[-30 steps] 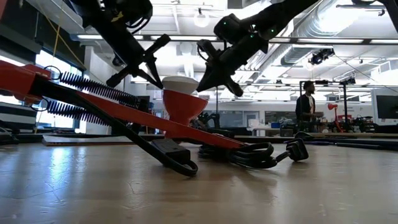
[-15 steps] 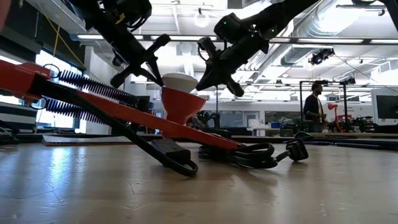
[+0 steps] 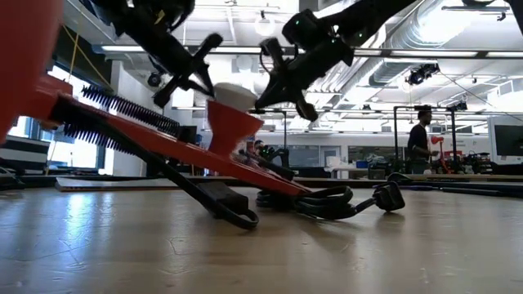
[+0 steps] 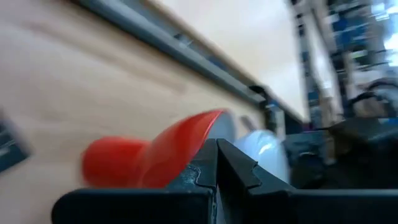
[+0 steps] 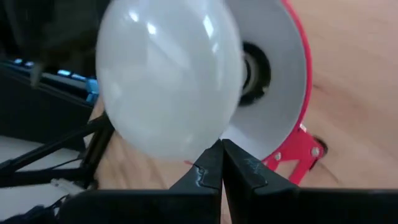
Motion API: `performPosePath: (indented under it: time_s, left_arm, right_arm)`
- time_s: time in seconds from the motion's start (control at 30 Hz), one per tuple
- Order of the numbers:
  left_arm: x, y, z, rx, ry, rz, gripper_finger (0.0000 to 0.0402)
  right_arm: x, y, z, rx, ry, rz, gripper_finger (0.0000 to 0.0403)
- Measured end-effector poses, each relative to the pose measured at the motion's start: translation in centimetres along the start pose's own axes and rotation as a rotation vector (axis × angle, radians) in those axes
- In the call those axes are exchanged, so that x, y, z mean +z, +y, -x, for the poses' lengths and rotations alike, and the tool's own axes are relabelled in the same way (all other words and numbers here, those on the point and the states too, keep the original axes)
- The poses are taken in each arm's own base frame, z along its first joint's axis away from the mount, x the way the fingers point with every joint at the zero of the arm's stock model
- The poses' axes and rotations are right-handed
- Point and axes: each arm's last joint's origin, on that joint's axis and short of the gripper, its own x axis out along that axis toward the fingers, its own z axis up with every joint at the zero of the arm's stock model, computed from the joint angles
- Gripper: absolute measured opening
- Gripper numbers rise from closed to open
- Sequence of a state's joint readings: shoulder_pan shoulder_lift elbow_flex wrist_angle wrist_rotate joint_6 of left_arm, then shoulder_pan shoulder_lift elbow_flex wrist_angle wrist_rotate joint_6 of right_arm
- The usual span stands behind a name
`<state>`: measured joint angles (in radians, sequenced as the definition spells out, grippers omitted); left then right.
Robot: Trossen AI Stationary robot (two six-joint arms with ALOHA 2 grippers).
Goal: Screw lightbulb
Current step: Remove the lightbulb from the red lamp
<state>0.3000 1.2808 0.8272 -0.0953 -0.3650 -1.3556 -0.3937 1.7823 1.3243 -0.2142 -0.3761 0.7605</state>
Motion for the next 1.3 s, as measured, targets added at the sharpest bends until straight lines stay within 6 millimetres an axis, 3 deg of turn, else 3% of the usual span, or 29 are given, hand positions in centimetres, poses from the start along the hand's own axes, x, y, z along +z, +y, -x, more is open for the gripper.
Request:
performPosePath:
  time_s: [0.13, 0.7, 0.97, 1.03, 1.1, 1.2, 1.3]
  left_arm:
    - [0.3, -0.3, 0.1, -0.016, -0.022, 0.002, 0.0]
    - [-1.0, 2.0, 0.3, 0.194, 0.097, -0.113, 0.0]
    - [-1.3, 2.8, 3.2, 0.287, 0.11, -0.27, 0.0]
    - [-2.6, 2.1, 4.6, 0.202, 0.181, -0.36, 0.0]
    - [-5.1, 0.8, 5.8, 0.05, 0.255, -0.434, 0.0]
    - [-10.4, -0.5, 6.6, -0.163, 0.392, -0.502, 0.0]
    - [-15.6, -0.9, 7.2, -0.212, 0.697, -0.682, 0.0]
  right_arm:
    - [0.0, 0.7, 0.6, 0.001, -0.034, 0.034, 0.0]
    - [0.3, -0.8, 1.5, -0.136, -0.007, 0.113, 0.0]
    - [2.0, -1.7, 5.5, -0.173, -0.06, 0.176, 0.0]
    - [2.3, -1.9, 7.2, -0.194, -0.065, 0.218, 0.0]
    - [2.4, -2.2, 8.9, -0.234, -0.06, 0.25, 0.0]
    - [2.6, -3.0, 11.4, -0.326, -0.067, 0.274, 0.0]
    - [2.7, -4.1, 13.4, -0.381, -0.055, 0.265, 0.0]
